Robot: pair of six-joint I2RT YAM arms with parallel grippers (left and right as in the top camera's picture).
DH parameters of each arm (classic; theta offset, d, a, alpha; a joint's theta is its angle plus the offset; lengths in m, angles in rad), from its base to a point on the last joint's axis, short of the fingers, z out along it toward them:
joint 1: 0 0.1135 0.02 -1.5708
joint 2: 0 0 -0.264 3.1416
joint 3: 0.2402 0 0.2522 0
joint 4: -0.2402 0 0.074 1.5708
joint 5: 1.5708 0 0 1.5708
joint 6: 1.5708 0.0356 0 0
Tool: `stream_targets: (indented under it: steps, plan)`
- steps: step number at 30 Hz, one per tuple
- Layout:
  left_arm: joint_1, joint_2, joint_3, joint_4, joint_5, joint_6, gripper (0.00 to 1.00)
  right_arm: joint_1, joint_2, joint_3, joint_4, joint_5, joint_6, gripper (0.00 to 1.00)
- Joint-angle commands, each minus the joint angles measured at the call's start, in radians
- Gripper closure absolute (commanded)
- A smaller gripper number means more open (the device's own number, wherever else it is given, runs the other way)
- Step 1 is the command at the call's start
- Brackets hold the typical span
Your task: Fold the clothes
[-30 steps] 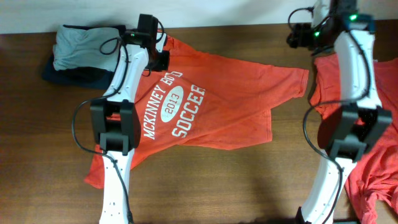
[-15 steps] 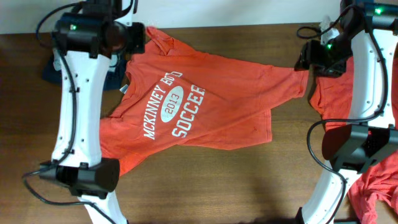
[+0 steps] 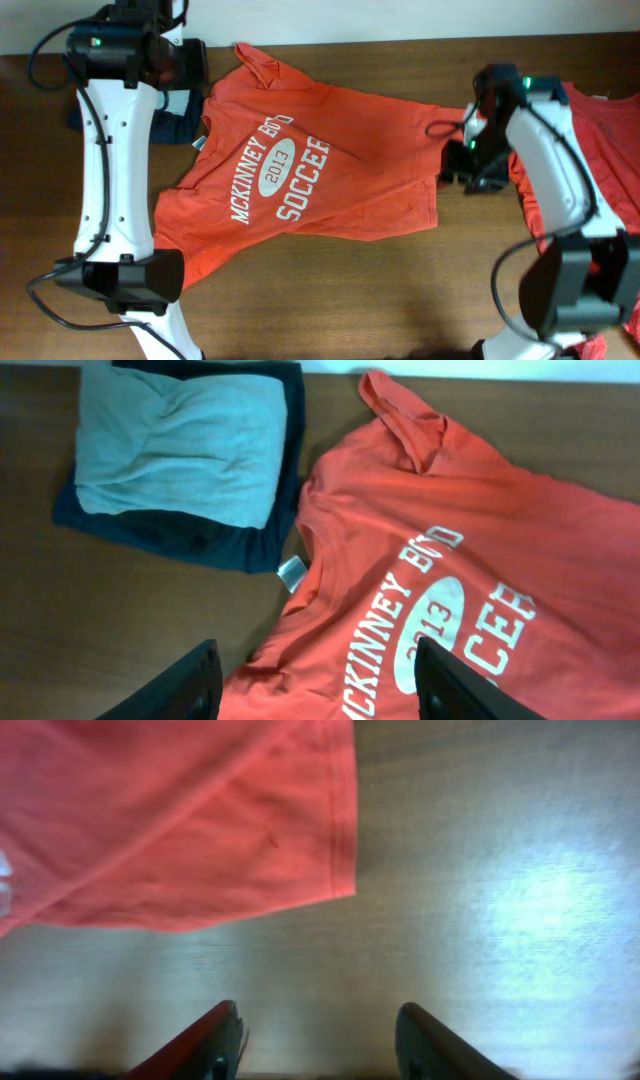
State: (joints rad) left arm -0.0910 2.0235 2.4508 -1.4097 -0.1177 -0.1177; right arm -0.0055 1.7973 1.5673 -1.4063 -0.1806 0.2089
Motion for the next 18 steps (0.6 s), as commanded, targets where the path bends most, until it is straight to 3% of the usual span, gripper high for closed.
stream_targets:
  steps: [1,4,8,18]
  plan:
    - [0.002,0.018,-0.002,0.02,-0.011,-0.005,0.37,0.005,-0.091,-0.219,0.122,-0.012,0.085,0.51]
    - [0.002,0.022,-0.002,0.026,-0.011,-0.005,0.36,0.005,-0.097,-0.371,0.253,-0.071,0.085,0.58]
    - [0.002,0.026,-0.006,0.025,-0.011,-0.005,0.36,0.005,-0.096,-0.509,0.424,-0.085,0.086,0.58]
    - [0.002,0.026,-0.013,0.026,-0.011,-0.005,0.36,0.005,-0.095,-0.592,0.638,-0.051,0.089,0.53]
